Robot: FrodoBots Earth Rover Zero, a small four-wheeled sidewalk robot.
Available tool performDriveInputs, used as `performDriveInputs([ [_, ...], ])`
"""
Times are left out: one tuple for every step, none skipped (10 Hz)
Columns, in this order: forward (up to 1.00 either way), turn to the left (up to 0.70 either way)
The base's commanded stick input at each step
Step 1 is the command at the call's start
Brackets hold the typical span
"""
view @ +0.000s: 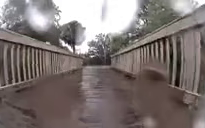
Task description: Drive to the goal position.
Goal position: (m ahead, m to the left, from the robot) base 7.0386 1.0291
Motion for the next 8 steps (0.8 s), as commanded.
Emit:
performDriveInputs([
  [0.85,0.00],
  [0.85,0.00],
  [0.85,0.00],
  [0.85,0.00],
  [0.85,0.00],
  [0.85,0.00],
  [0.85,0.00],
  [0.85,0.00],
])
